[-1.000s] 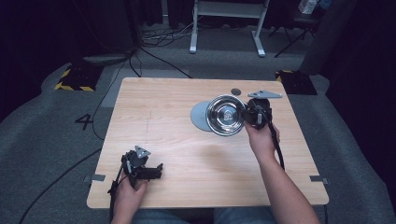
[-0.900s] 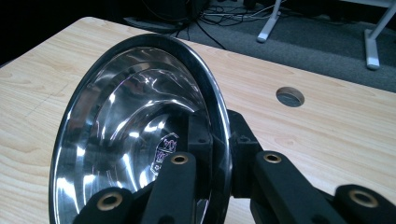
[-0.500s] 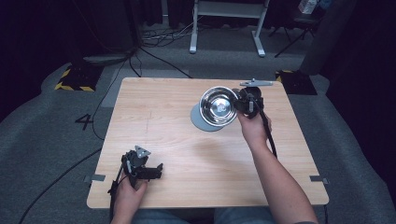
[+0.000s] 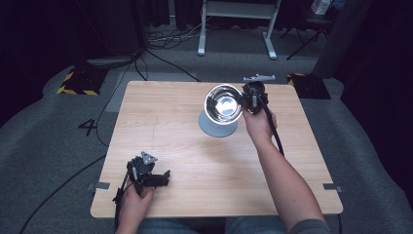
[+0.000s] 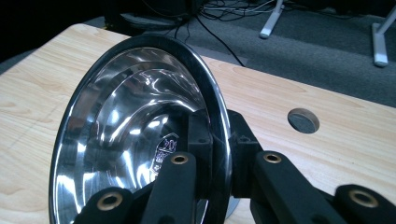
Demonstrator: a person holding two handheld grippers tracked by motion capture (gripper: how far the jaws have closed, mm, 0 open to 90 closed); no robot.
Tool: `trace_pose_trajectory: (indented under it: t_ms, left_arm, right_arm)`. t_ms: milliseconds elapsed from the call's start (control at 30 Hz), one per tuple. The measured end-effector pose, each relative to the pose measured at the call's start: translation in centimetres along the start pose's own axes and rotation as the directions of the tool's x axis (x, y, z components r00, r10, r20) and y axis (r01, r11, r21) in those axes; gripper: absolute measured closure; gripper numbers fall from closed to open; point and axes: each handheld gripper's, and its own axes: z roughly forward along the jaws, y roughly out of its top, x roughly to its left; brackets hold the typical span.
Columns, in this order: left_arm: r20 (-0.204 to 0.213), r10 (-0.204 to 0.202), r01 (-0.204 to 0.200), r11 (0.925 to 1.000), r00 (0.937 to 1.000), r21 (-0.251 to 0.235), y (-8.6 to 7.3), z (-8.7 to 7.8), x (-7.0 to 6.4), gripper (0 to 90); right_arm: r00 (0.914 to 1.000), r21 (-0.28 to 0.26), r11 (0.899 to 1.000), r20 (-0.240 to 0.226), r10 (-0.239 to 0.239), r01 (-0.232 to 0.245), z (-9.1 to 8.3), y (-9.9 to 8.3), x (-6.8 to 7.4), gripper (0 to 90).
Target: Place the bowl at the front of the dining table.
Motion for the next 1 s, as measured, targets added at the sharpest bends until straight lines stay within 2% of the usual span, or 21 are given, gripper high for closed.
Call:
trace_pose_trajectory:
  t_ms: [167, 400, 600, 800, 1000]
  left_arm:
    - [0.001, -0.001, 0.001, 1.0000, 1.0000, 0.001, 0.0, 0.0, 0.0, 0.3]
    - [0.001, 0.000, 0.000, 1.0000, 1.0000, 0.001, 0.0, 0.0, 0.0, 0.3]
    - [0.002, 0.000, 0.000, 1.0000, 1.0000, 0.002, 0.0, 0.0, 0.0, 0.3]
    - [0.002, -0.001, 0.001, 1.0000, 1.0000, 0.002, 0.0, 0.0, 0.0, 0.3]
    - [0.002, -0.001, 0.001, 1.0000, 1.0000, 0.002, 0.0, 0.0, 0.0, 0.3]
  right_arm:
    - [1.0000, 0.008, 1.000, 0.000, 0.008, -0.008, 1.1, 0.6, 0.0, 82.9]
    - [0.9991, 0.029, 0.999, -0.004, 0.042, -0.042, 2.8, 0.8, -0.3, 82.9]
    - [0.9993, 0.043, 0.998, 0.016, 0.035, -0.035, 4.1, 0.9, -0.5, 82.9]
    - [0.9992, 0.050, 0.998, 0.014, 0.038, -0.039, 5.0, 0.8, -0.4, 82.9]
    - [0.9985, 0.081, 0.995, 0.014, 0.052, -0.053, 6.2, 0.3, -0.3, 82.9]
